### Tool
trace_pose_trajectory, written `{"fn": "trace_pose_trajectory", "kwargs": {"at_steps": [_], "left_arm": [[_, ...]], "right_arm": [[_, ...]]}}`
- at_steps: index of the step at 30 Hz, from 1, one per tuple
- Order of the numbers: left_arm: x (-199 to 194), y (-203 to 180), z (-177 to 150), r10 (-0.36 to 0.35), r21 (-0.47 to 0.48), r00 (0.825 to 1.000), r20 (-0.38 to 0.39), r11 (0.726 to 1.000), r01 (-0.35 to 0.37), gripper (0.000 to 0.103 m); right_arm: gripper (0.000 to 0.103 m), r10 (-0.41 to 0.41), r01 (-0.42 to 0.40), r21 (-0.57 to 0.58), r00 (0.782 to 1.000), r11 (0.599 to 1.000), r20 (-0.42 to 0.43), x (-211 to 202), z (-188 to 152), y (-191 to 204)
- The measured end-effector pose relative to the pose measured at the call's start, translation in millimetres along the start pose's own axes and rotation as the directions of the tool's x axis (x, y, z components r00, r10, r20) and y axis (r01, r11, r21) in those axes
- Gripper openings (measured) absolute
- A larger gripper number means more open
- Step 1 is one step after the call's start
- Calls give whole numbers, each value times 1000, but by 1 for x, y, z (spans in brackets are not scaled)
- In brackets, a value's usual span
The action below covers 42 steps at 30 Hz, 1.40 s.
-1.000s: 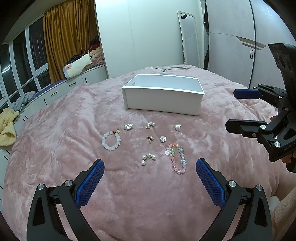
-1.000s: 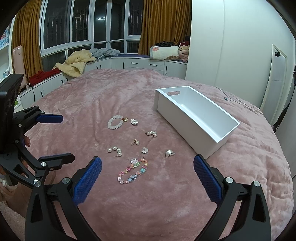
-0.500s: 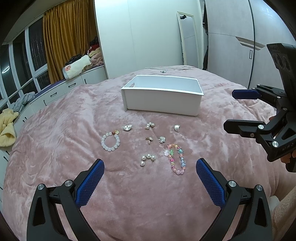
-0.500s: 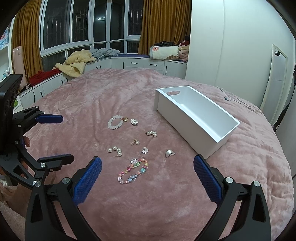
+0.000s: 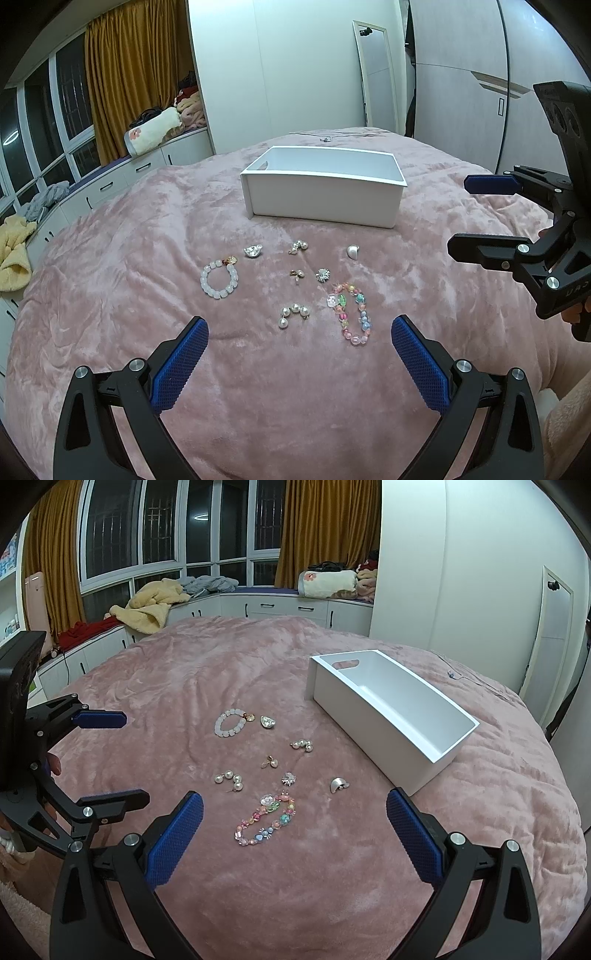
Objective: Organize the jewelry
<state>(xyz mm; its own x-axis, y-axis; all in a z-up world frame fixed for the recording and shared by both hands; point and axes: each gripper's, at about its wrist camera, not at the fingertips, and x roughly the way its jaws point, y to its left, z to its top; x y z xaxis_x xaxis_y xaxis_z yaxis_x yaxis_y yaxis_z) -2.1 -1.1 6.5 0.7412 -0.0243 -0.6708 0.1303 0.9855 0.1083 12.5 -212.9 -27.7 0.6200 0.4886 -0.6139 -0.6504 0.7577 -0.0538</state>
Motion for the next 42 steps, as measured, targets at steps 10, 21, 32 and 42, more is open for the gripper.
{"fn": "trace_pose_trajectory", "kwargs": {"at_steps": [10,21,32,42], "left_arm": [[1,-2,0,3,-1,1000,-5,1000,-3,100],[14,-1,0,-2,-1,1000,-13,1000,2,100],[83,26,15,81,-39,992,-95,996,-85,100],[148,64,17,106,-127,979,-175,983,-129,100]], "right_arm": [[98,0,0,2,1000,1000,-2,0,0,0],[98,-13,13,22,1000,1000,-9,8,-3,-4],[98,-26,26,-13,999,1000,-26,50,-2,-26],[98,-1,-2,-81,999,997,-39,111,-21,-44]]}}
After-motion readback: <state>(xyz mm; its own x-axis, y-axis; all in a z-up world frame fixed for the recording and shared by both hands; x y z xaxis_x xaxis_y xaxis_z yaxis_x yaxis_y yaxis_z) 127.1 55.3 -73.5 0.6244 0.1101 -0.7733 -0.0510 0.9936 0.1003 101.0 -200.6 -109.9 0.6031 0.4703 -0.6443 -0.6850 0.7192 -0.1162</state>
